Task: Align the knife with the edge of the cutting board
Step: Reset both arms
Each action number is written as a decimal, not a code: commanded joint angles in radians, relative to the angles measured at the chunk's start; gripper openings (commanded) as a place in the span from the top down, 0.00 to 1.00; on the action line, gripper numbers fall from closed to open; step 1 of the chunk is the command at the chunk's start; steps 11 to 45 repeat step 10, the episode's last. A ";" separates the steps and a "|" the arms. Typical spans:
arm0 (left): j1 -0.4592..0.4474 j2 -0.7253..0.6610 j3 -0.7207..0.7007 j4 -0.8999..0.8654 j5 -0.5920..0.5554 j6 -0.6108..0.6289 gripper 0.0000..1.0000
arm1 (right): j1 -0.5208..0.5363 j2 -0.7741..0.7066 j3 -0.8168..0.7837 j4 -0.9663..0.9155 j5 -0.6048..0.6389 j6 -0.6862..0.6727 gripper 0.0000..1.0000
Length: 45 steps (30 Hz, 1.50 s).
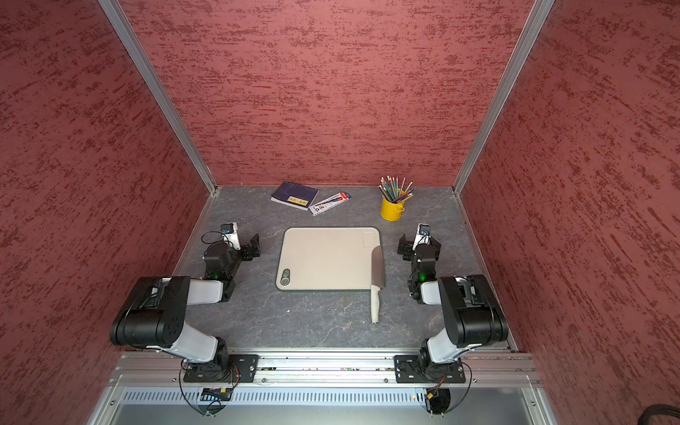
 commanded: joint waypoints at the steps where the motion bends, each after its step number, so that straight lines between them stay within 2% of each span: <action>1: 0.004 -0.003 0.003 0.016 0.016 -0.007 0.00 | -0.005 -0.005 -0.009 0.031 -0.017 0.005 0.01; 45: 0.003 -0.002 0.002 0.016 0.016 -0.006 0.00 | -0.012 -0.007 -0.010 0.034 -0.029 0.009 0.02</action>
